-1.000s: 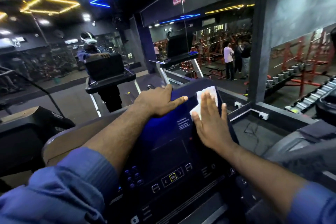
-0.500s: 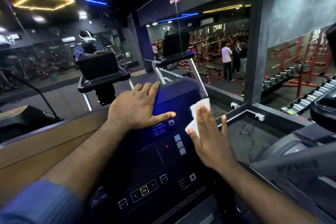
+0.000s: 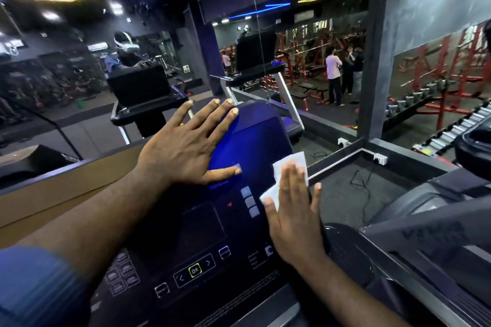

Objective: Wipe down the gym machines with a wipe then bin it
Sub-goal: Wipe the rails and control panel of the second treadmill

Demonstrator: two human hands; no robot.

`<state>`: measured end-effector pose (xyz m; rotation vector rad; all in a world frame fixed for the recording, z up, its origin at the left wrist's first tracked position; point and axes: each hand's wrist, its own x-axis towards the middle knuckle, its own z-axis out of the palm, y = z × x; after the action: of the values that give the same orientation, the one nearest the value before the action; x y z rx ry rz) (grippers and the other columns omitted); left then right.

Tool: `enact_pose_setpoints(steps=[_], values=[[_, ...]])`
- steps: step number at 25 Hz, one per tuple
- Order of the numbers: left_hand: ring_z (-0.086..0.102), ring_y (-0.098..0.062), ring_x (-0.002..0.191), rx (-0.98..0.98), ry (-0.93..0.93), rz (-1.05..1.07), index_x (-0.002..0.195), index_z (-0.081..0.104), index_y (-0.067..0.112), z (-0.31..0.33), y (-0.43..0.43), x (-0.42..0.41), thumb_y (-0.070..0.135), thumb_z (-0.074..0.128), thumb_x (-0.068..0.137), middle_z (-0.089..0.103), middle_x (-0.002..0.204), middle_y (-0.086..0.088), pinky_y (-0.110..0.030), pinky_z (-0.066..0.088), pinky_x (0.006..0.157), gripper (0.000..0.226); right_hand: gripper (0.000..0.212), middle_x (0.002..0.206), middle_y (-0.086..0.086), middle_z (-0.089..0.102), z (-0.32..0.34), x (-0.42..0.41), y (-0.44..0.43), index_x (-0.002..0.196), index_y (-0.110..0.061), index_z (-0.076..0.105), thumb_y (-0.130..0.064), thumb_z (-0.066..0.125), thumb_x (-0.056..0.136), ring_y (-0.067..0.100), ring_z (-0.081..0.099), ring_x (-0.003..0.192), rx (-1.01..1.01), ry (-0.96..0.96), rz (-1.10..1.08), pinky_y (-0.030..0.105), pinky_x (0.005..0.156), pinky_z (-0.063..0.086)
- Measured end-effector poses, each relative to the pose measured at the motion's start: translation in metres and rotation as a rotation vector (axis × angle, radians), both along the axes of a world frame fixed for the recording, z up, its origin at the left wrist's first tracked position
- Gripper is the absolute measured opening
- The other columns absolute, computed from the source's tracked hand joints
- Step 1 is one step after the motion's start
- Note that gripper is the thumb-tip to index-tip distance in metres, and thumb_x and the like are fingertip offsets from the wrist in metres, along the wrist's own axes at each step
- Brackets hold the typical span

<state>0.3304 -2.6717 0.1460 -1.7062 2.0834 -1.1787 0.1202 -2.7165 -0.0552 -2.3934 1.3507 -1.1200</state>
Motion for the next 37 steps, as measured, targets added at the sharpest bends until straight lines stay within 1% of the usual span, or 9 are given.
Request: enact_pose_setpoints(steps=[4,8,12,14,17,22,26,32,37], values=[[-0.001,-0.031,0.162,0.005,0.002,-0.012,0.166,0.008,0.004,-0.021,0.008,-0.008,0.087,0.018,0.094,0.0,0.174,-0.018,-0.054,0.008,0.13,0.111,0.07,0.174,-0.005,-0.003,-0.076,-0.039,0.042,0.167,-0.021,0.004,-0.055,0.024,0.109,0.016,0.007,0.16,-0.11,0.161,0.122,0.057,0.124,0.007],[-0.001,-0.032,0.162,0.015,0.133,-0.048,0.166,0.015,0.008,-0.104,0.042,-0.038,0.075,0.037,0.099,0.003,0.175,-0.014,-0.055,0.011,0.13,0.098,0.071,0.174,0.001,-0.011,-0.073,-0.04,0.027,0.166,-0.018,-0.007,-0.055,0.014,0.109,0.02,-0.006,0.161,0.144,0.011,-0.09,0.06,0.127,-0.001],[0.007,-0.028,0.162,-0.104,0.225,0.047,0.167,0.016,0.009,-0.144,0.086,-0.041,0.068,0.043,0.101,0.005,0.176,-0.011,-0.06,0.016,0.127,0.092,0.068,0.175,0.0,-0.004,-0.11,-0.053,0.067,0.167,-0.022,0.002,-0.054,0.022,0.11,0.02,0.001,0.161,-0.023,0.201,0.115,0.068,0.123,0.015],[0.01,-0.029,0.162,-0.137,0.212,0.091,0.166,0.016,0.008,-0.157,0.106,-0.034,0.068,0.045,0.1,0.007,0.175,-0.012,-0.061,0.017,0.127,0.094,0.068,0.174,-0.002,-0.01,-0.126,-0.069,0.066,0.166,-0.024,-0.002,-0.056,0.016,0.109,0.019,-0.004,0.161,0.084,0.138,-0.002,0.07,0.121,0.016],[0.01,-0.03,0.162,-0.118,0.196,0.127,0.166,0.015,0.006,-0.168,0.118,-0.03,0.069,0.042,0.101,0.006,0.175,-0.013,-0.062,0.019,0.126,0.095,0.072,0.172,0.001,-0.019,-0.102,-0.043,0.057,0.165,-0.019,-0.011,-0.057,0.011,0.108,0.022,-0.014,0.16,0.235,0.014,-0.102,0.067,0.124,0.007],[0.007,-0.032,0.162,-0.125,0.182,0.156,0.166,0.01,0.004,-0.172,0.116,-0.031,0.068,0.037,0.103,0.003,0.175,-0.015,-0.063,0.02,0.126,0.094,0.07,0.175,0.001,-0.005,-0.116,-0.06,0.079,0.167,-0.024,0.003,-0.054,0.027,0.108,0.025,0.0,0.161,-0.044,0.293,0.082,0.074,0.12,0.011],[0.008,-0.032,0.162,-0.145,0.183,0.151,0.166,0.012,0.004,-0.172,0.117,-0.031,0.068,0.036,0.104,0.005,0.175,-0.015,-0.063,0.022,0.125,0.092,0.074,0.173,0.003,-0.013,-0.092,-0.035,0.062,0.166,-0.02,-0.002,-0.053,0.029,0.107,0.026,-0.009,0.16,0.142,0.119,-0.107,0.076,0.119,0.004],[0.007,-0.03,0.162,-0.161,0.201,0.143,0.166,0.013,0.006,-0.171,0.117,-0.031,0.065,0.036,0.104,0.005,0.175,-0.013,-0.061,0.021,0.126,0.089,0.069,0.174,-0.006,0.002,-0.114,-0.038,0.085,0.166,-0.032,0.01,-0.057,0.035,0.107,0.021,0.007,0.16,-0.208,0.374,0.238,0.077,0.116,0.017],[0.009,-0.024,0.162,-0.153,0.243,0.132,0.167,0.015,0.012,-0.167,0.132,-0.021,0.063,0.042,0.104,0.007,0.176,-0.007,-0.055,0.021,0.128,0.086,0.072,0.174,0.002,-0.008,-0.065,0.003,0.079,0.166,-0.026,0.005,-0.056,0.031,0.106,0.024,-0.006,0.161,0.007,0.181,0.058,0.068,0.123,0.001]])
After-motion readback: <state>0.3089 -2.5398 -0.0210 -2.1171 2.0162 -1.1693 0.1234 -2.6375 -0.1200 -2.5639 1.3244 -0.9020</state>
